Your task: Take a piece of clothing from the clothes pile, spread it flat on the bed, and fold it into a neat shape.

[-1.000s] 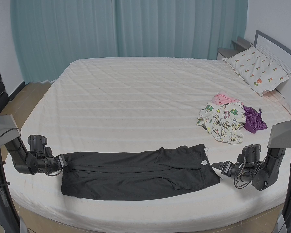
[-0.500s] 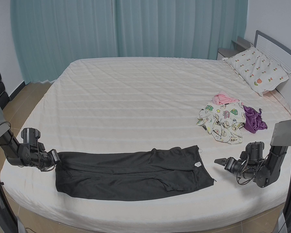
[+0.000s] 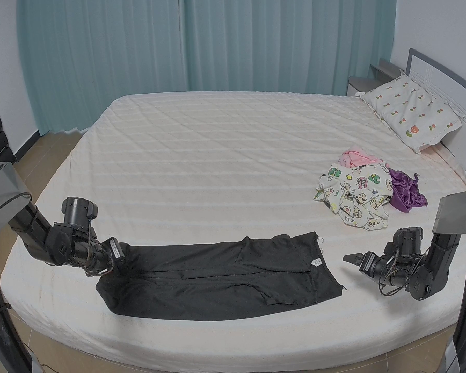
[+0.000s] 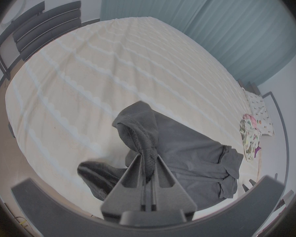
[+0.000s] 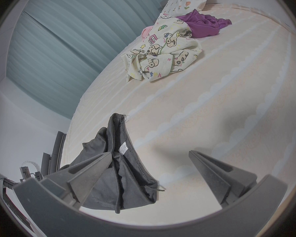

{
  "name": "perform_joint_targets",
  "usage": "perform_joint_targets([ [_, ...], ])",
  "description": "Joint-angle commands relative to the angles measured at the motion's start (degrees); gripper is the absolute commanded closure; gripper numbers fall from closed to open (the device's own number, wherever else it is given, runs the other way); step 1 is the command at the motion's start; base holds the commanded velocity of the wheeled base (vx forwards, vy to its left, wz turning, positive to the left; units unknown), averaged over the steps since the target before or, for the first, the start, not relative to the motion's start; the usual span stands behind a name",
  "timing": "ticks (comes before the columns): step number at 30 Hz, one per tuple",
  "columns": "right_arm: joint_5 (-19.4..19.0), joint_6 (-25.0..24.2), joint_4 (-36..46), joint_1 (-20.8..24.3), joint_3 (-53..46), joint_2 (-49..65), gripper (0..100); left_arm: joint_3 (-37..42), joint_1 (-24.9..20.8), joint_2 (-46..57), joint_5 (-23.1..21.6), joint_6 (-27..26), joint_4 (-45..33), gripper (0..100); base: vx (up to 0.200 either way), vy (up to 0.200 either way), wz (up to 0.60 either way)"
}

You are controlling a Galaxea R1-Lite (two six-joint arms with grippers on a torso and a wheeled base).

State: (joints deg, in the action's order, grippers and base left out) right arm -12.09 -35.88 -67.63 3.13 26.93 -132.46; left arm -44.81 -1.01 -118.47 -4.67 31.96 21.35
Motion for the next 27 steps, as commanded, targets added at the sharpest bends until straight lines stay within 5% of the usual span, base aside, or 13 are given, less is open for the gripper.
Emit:
perform_joint_targets([
  [1,-0.4,0.0,0.0,0.0,0.0,-0.3,0,-3.5,-3.8,1.0,1.9,1.5,-4.6,100,0.0,-0.2,0.0],
  [27,-0.4,0.0,-0.1,0.5,0.1,-0.7,0,-25.8,-18.9,-7.3,6.2,14.4,-23.5,100,0.0,-0.2,0.0],
])
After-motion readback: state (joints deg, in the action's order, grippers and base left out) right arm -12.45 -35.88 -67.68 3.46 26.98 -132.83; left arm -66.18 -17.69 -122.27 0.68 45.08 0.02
